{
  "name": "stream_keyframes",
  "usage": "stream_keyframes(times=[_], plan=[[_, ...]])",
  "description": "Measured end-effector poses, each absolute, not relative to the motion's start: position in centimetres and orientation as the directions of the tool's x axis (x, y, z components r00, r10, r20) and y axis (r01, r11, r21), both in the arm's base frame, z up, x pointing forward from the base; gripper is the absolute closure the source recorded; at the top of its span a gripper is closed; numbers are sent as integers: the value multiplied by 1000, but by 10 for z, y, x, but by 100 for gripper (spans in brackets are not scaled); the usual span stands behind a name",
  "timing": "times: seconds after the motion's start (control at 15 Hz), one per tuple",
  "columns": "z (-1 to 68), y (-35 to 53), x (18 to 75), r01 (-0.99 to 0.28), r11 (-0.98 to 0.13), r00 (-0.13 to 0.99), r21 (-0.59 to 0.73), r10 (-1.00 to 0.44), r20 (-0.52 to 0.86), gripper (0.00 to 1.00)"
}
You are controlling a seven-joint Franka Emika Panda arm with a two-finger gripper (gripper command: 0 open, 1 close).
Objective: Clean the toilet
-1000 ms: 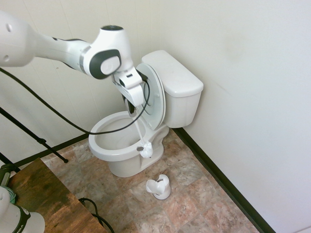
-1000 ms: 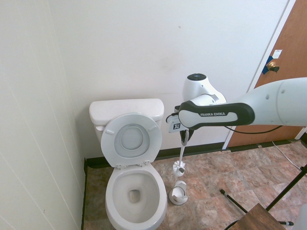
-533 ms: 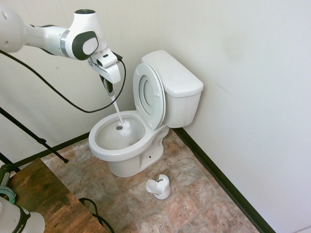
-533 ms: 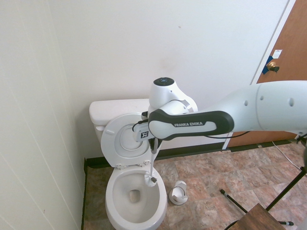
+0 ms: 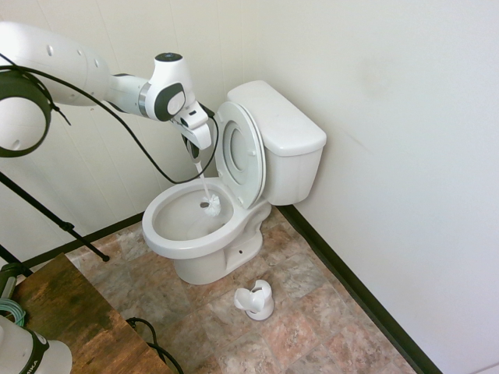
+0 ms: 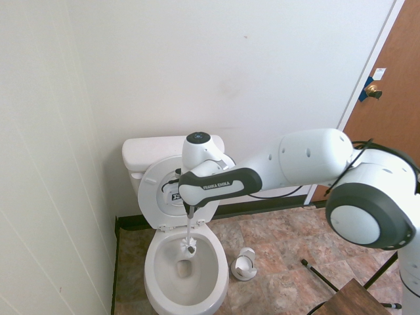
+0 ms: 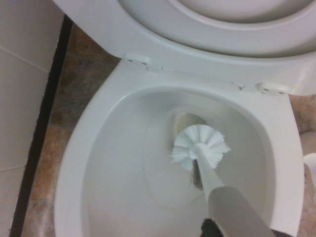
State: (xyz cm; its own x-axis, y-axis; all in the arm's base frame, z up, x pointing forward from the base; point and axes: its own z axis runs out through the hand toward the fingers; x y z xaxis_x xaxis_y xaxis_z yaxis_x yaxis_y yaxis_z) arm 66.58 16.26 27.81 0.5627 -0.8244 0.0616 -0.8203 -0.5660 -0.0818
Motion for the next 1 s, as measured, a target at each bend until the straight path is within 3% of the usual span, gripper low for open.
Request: stream_keyframes(times=[0.53, 1.0], plan=[[196, 181, 697, -872, -481, 476, -92, -876, 75, 100], [176, 226, 688, -856, -508, 504, -98, -861, 63, 100]])
